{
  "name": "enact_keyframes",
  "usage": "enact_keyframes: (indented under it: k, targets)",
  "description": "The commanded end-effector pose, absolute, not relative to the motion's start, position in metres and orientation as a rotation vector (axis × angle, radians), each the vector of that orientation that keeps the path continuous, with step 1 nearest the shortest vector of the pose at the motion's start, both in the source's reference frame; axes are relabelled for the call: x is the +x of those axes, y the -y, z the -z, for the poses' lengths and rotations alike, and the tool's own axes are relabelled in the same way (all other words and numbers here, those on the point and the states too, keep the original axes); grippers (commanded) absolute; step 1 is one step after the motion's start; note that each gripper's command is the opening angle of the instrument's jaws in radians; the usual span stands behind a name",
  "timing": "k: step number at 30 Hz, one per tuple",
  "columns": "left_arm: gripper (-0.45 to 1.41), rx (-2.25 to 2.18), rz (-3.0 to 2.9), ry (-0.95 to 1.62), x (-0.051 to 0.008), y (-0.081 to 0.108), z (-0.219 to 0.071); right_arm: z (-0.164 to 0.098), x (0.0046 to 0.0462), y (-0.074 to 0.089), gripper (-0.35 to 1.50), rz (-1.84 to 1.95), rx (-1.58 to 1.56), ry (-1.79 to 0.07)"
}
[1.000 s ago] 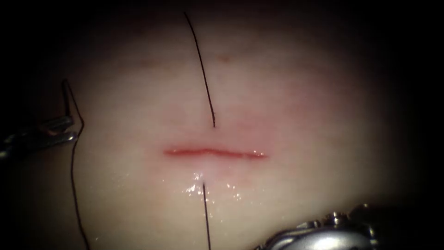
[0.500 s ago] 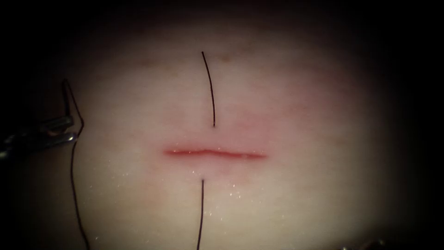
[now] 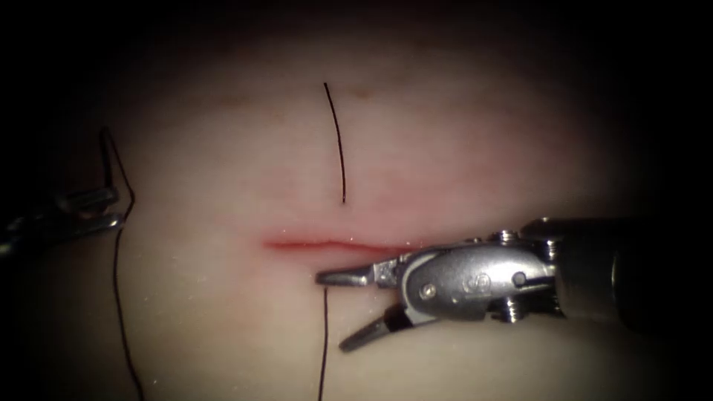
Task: Wound Closure
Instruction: Pull thread through wound using right jaws until only a short tail remains, then grasp and lengthen tail slightly with right holders
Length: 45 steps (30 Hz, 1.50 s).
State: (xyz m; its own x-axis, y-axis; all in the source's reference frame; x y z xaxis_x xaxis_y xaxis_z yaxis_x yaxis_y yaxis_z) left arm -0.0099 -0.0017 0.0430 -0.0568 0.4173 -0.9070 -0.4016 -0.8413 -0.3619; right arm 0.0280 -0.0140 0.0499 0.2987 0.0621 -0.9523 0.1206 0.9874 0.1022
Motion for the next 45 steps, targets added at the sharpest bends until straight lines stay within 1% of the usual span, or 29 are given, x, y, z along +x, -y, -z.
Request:
enact_keyframes:
  k: [1,2,3,4,12,18,29,30,31,32,33,34,36,37,40,41,42,45]
  targets:
    - [-0.45,-1.678,-1.947,0.019,-0.0104,0.002,-0.044,-0.051,0.0292,0.014,1.23,0.043,0.167,-1.274]
    - [-0.45,-1.678,-1.947,0.019,-0.0104,0.002,-0.044,-0.051,0.0293,0.014,1.15,0.046,0.170,-1.278]
    - [-0.45,-1.678,-1.947,0.019,-0.0104,0.002,-0.044,-0.051,0.0293,0.014,0.61,0.062,0.189,-1.297]
    - [-0.45,-1.678,-1.947,0.019,-0.0104,0.002,-0.044,-0.051,0.0291,0.014,-0.35,0.105,0.238,-1.307]
    - [-0.45,-1.677,-1.942,0.025,-0.0104,0.002,-0.044,-0.050,0.0286,0.017,-0.35,0.193,0.290,-1.260]
    - [-0.45,-1.677,-1.942,0.025,-0.0104,0.002,-0.044,-0.047,0.0279,0.020,-0.35,0.236,0.314,-1.291]
    - [-0.45,-1.677,-1.942,0.024,-0.0104,0.002,-0.044,-0.044,0.0285,0.022,-0.35,0.267,0.348,-1.308]
    - [-0.45,-1.677,-1.942,0.024,-0.0104,0.002,-0.044,-0.044,0.0284,0.022,-0.10,0.254,0.361,-1.301]
    - [-0.45,-1.677,-1.942,0.024,-0.0104,0.002,-0.044,-0.044,0.0281,0.022,0.59,0.197,0.365,-1.283]
    - [-0.45,-1.677,-1.942,0.024,-0.0104,0.002,-0.044,-0.044,0.0281,0.022,0.59,0.197,0.365,-1.283]
    - [-0.45,-1.677,-1.942,0.024,-0.0104,0.002,-0.044,-0.044,0.0279,0.021,0.94,0.178,0.347,-1.266]
    - [-0.45,-1.677,-1.942,0.025,-0.0104,0.002,-0.044,-0.045,0.0264,0.020,1.31,0.096,0.296,-1.221]
    - [-0.45,-1.677,-1.942,0.025,-0.0104,0.002,-0.044,-0.045,0.0248,0.019,1.35,0.058,0.276,-1.193]
    - [-0.45,-1.677,-1.942,0.025,-0.0104,0.002,-0.044,-0.045,0.0228,0.018,1.35,0.018,0.260,-1.159]
    - [-0.45,-1.677,-1.942,0.025,-0.0104,0.002,-0.044,-0.046,0.0196,0.016,1.30,-0.036,0.254,-1.115]
    - [-0.45,-1.677,-1.942,0.025,-0.0104,0.002,-0.044,-0.046,0.0187,0.015,1.25,-0.055,0.254,-1.101]
    - [-0.45,-1.676,-1.942,0.024,-0.0104,0.002,-0.044,-0.047,0.0174,0.014,1.21,-0.165,0.287,-1.060]
    - [-0.45,-1.676,-1.942,0.024,-0.0105,0.002,-0.044,-0.048,0.0168,0.012,1.18,-0.426,0.380,-1.003]
